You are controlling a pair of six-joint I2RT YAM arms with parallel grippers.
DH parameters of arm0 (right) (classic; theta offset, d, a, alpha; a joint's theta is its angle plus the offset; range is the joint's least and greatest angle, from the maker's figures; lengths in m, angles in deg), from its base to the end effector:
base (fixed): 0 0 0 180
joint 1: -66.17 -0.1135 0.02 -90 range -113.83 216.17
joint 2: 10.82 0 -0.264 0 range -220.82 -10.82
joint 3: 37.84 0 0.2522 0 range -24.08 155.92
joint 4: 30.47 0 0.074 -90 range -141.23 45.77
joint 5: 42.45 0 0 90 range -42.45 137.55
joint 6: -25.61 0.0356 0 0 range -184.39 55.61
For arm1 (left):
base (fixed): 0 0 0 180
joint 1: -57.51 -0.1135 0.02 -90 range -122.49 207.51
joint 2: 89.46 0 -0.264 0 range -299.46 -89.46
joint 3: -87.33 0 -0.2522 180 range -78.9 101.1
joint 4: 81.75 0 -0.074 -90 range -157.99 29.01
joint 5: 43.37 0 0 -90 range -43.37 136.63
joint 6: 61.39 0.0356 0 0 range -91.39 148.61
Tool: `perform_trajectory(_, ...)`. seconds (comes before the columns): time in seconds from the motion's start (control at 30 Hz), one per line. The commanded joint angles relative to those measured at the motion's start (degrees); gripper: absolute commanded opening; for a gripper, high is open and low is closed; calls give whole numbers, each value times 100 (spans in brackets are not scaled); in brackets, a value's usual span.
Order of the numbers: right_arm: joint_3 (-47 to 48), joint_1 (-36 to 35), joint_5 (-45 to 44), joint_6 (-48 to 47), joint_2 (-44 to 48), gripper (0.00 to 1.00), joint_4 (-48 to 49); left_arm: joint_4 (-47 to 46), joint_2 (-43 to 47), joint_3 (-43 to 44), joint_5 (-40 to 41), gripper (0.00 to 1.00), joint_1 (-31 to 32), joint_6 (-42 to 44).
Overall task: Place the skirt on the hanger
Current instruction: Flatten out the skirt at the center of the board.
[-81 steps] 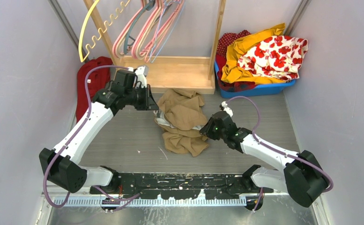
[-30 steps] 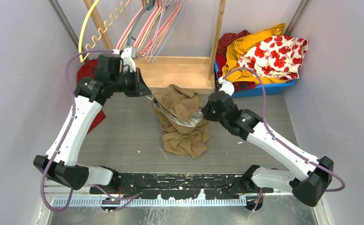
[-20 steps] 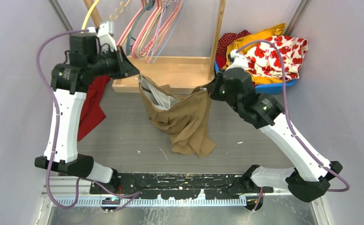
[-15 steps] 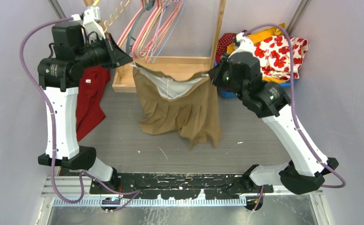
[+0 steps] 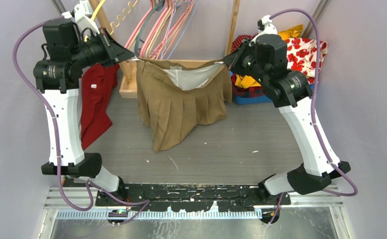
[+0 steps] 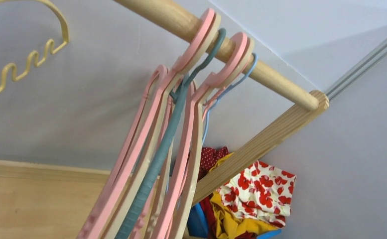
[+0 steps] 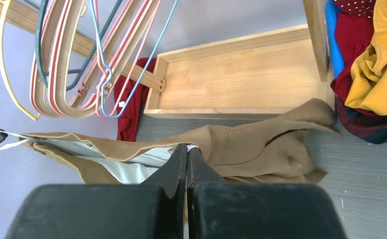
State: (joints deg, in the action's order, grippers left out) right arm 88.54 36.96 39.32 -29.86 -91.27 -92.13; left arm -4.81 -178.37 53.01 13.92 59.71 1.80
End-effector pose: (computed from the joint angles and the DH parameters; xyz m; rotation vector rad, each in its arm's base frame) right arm 0.2266 0.1209 0.5254 0.1905 1.8821 0.6398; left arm 0.2498 -0.0288 0.5526 -0.0250 1.9646 -0.8834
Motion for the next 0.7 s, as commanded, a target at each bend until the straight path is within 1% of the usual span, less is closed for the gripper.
perform_trajectory(0.0, 287, 266, 415, 221, -208, 1, 873, -1029, -98, 374, -328, 0, -222, -242)
perform_trajectory(0.17, 904, 503, 641, 352, -769, 1, 1103, -1561, -278, 336, -590, 0, -461, -461)
perform_trajectory(0.3, 1417, 558, 777, 429, -1193, 1, 1290, -2216, -300, 352, -909, 0, -707, -756)
perform_trajectory(0.43, 1802, 575, 921, 433, -1391, 1, 1359, -2461, -246, 406, -1057, 0, -791, -826)
perform_trajectory(0.5, 1615, 582, 984, 430, -1288, 1, 1513, -2690, -67, 79, -1136, 0, -799, -822)
perform_trajectory(0.53, 1415, 575, 1032, 430, -1181, 1, 1688, -2838, 99, -231, -1164, 0, -792, -833)
perform_trajectory(0.6, 890, 581, 1102, 442, -951, 1, 1889, -3102, 479, -967, -1191, 0, -789, -843)
perform_trajectory(0.67, 149, 583, 1161, 478, -632, 1, 2164, -3317, 929, -1855, -1211, 0, -795, -816)
